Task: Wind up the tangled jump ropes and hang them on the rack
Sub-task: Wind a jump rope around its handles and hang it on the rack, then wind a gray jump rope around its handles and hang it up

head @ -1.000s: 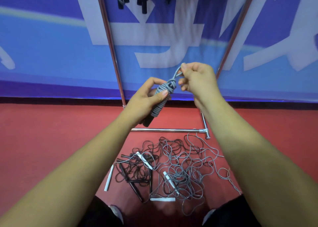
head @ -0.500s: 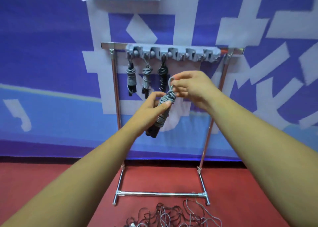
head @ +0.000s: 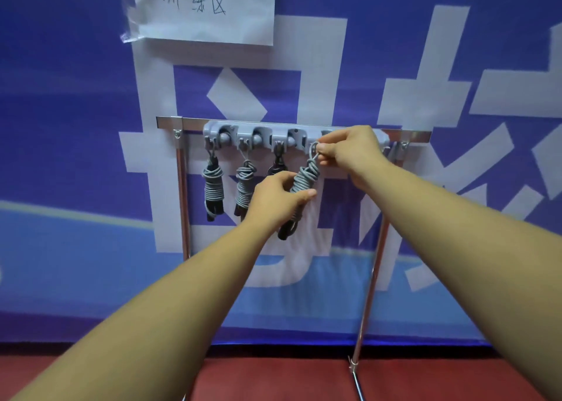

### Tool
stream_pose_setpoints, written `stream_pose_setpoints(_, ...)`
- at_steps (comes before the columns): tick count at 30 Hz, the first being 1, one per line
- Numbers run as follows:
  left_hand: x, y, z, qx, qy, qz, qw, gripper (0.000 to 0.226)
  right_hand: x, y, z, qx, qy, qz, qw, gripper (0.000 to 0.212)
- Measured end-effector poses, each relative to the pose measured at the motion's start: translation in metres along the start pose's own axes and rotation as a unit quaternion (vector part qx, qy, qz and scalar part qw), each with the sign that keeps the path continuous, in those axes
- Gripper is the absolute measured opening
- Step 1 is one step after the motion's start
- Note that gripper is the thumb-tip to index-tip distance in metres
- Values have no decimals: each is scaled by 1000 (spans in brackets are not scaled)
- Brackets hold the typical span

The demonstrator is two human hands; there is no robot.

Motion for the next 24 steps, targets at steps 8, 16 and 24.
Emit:
stream_pose_setpoints(8,-24,-57,18,15,0,-18,1000,27,22,-64,3,85,98,13,991,20)
stream_pose_setpoints(16,-46,-71,36,-19,6,-63,998,28,56,-79,17,52,-12,47,997,24)
stream_pose_setpoints(24,-67,-48,33,-41,-36,-78,995,61,68,-44,13,106,242,-18,964,20)
Point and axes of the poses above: each hand's wrist, its own y-axis away from the middle knuckle, its own z-axis out of the palm, x = y × z, the point moved 7 cm from there along -y, towards the middle knuckle, and after that the axes turned 9 degrees about y, right-handed, at the moved point
